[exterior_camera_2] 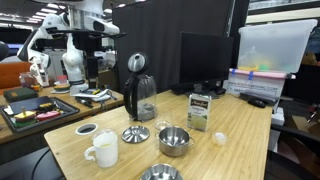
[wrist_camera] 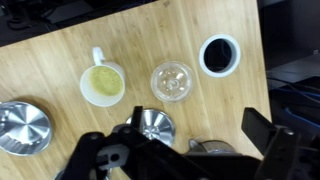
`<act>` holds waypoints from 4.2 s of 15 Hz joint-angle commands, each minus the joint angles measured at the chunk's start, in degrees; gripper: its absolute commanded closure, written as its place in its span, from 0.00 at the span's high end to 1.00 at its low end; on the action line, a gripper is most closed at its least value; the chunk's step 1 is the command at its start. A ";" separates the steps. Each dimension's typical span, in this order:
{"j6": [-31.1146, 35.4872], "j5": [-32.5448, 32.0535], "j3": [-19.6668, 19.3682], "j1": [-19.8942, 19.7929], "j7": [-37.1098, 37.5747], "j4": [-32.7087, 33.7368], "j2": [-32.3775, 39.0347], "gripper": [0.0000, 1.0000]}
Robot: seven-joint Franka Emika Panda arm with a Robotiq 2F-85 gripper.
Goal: Pour some contents from the white mug into the silver pan.
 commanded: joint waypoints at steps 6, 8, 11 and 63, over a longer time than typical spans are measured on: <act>-8.49 -3.00 -0.81 -3.11 1.83 -8.20 -10.05 1.00; -8.37 -2.99 -0.74 -3.10 1.83 -8.07 -10.30 1.00; -8.32 -3.01 -0.75 -3.06 1.85 -7.72 -9.31 1.00; 14.98 -3.31 -6.88 -2.30 -18.97 -9.59 22.44 0.22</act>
